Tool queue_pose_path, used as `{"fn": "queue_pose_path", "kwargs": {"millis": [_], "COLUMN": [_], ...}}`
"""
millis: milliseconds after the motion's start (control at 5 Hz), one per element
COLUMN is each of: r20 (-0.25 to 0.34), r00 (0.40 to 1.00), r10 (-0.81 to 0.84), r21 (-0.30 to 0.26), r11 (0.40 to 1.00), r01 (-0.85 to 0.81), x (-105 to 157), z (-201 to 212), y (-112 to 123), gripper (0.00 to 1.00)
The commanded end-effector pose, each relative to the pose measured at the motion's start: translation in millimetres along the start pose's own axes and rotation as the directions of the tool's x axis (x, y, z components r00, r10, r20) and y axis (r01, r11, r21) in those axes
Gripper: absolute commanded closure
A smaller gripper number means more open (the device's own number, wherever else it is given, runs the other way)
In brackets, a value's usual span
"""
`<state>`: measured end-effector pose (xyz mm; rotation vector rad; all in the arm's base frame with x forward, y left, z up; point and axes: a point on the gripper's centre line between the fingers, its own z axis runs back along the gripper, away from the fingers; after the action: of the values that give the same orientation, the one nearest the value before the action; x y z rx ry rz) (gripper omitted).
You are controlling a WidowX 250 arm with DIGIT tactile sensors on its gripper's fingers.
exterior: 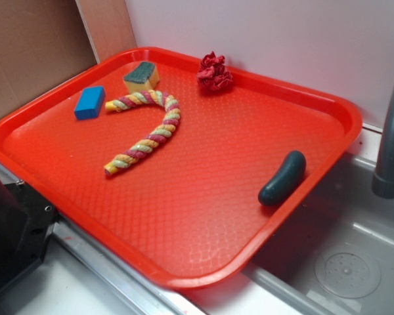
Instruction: Grab the green sponge.
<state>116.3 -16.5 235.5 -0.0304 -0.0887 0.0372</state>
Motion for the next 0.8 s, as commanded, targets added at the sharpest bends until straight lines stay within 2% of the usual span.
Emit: {"fn": "queue_pose_path", "kwargs": {"millis": [0, 200, 400, 600], "r20": [0.0, 0.01, 0.048, 0.132], "r00": [1.0, 0.995, 0.969, 0.931], "r10": [0.0, 0.101, 0.242, 0.34], "r21": [0.0, -0.002, 0.02, 0.048], "r11": [1.0, 0.995, 0.97, 0.936], "r01": [0.0, -0.101, -0.243, -0.349], "x": [0, 13, 27, 45], "z": [0, -8, -24, -40], "y": [0, 10, 16, 25], "gripper": [0.0, 0.0, 0.0, 0.0]}}
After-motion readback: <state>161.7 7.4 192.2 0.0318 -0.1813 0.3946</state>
